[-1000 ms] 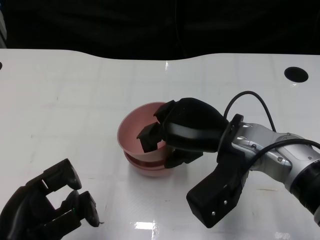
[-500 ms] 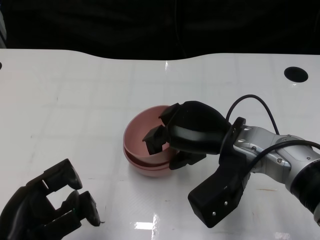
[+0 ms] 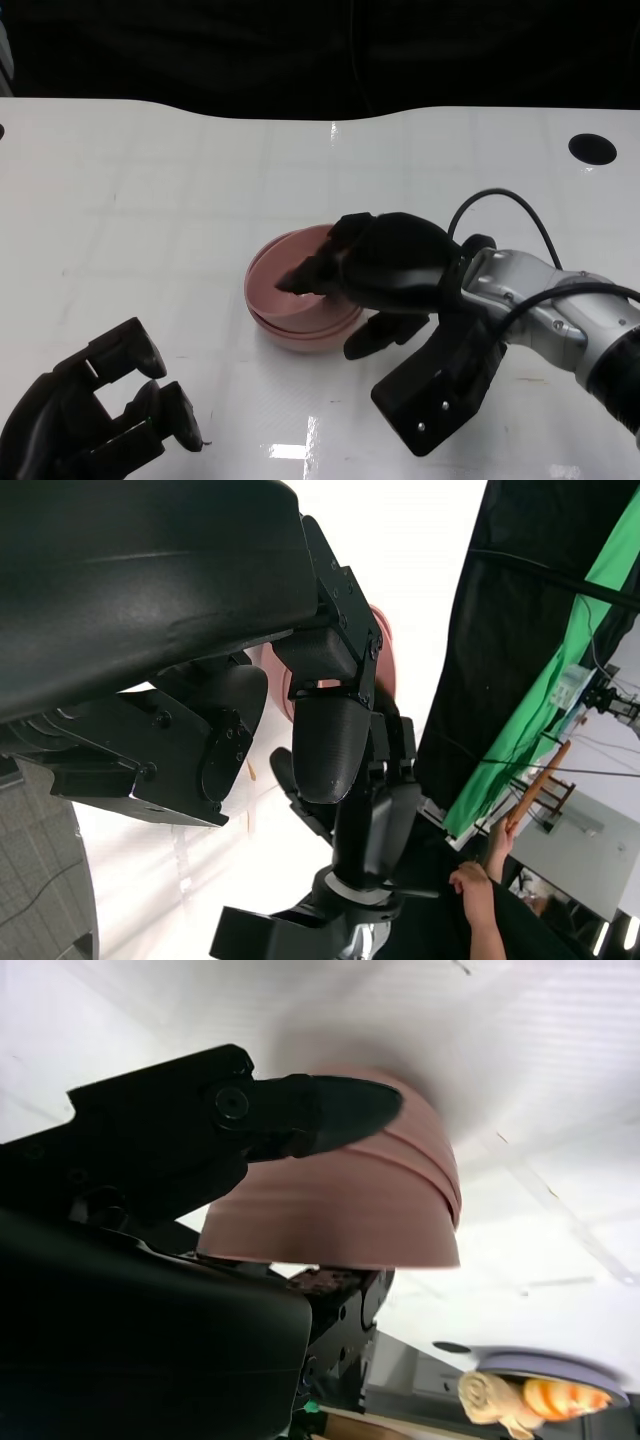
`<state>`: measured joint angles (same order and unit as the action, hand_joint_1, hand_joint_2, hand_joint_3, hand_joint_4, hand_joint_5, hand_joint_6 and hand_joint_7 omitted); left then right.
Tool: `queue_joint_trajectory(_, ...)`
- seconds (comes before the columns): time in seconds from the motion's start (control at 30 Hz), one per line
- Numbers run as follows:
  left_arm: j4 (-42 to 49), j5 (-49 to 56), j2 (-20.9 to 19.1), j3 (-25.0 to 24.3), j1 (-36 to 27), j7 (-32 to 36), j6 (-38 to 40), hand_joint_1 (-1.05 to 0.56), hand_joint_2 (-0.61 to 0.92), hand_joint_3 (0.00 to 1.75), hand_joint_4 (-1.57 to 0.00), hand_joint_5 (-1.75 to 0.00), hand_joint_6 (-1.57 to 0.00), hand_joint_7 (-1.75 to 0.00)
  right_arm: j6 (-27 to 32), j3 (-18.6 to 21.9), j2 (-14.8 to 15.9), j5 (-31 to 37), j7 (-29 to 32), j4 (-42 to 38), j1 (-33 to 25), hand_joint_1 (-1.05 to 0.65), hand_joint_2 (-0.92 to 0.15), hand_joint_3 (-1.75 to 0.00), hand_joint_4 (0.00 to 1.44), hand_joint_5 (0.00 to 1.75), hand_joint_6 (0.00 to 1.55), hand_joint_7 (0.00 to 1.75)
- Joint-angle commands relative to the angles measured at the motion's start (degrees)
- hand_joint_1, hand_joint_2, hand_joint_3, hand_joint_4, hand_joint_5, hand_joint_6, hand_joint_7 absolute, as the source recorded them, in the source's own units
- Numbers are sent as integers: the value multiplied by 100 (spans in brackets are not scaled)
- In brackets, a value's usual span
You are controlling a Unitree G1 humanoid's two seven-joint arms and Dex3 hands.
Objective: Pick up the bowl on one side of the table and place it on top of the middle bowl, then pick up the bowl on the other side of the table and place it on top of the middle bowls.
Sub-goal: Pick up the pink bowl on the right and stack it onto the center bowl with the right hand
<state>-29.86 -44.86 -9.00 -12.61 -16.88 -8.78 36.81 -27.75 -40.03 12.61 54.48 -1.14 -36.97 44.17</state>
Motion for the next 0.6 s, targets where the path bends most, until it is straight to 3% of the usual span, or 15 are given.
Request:
queue_joint_trajectory(0.03, -23, 37, -38, -8, -39, -16, -46, 7, 74, 137, -83, -175, -73, -175, 130, -69, 92, 78, 18, 57, -82, -105, -92, -76, 0, 0, 0, 0)
queue_joint_trajectory(0.6, 76, 126, -56, 4, 0, -56, -99, 7, 74, 137, -84, -175, -74, -175, 359, -198, 205, 219, -27, 164, -128, -105, -92, -84, 0, 0, 0, 0)
